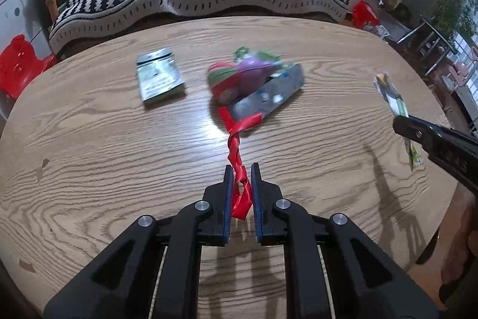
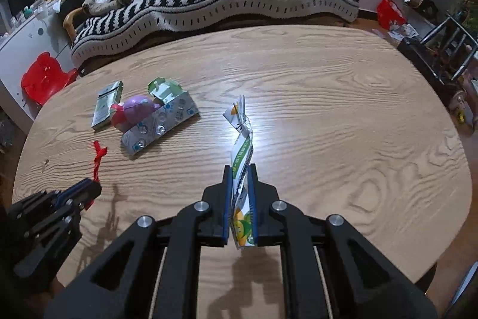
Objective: Collect trash
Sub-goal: 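Carry the red ribbon and strip wrapper to the bin and open both tools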
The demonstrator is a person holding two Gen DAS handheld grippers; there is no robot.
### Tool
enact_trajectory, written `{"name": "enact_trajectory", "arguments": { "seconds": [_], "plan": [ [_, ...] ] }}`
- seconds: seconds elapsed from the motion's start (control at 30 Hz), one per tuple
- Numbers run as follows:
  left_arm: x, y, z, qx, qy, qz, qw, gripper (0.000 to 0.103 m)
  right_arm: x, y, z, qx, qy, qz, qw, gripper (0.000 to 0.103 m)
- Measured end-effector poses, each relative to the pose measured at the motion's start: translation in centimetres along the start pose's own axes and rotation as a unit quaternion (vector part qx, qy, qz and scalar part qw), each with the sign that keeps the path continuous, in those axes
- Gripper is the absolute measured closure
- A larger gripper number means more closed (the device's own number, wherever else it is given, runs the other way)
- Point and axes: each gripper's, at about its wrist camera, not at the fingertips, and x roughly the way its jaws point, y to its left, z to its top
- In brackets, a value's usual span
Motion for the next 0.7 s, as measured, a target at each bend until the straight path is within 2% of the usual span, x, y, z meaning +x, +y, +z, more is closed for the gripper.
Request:
{"name": "enact_trajectory", "arguments": {
  "seconds": [0.37, 0.7],
  "plan": [
    [-1.7, -8.7, 0.3, 0.049, -0.02, -0.049, 0.9974, 0.092, -7.0, -8.8, -4.3, 0.057, -0.035, -0.026, 0.997, 0.092],
    [-2.3, -19.7, -1.1, 0.122, -0.035, -0.096, 0.9872, 0.092, -11.9, -19.8, -10.5, 0.145, -0.043, -0.078, 0.985, 0.092]
  ]
}}
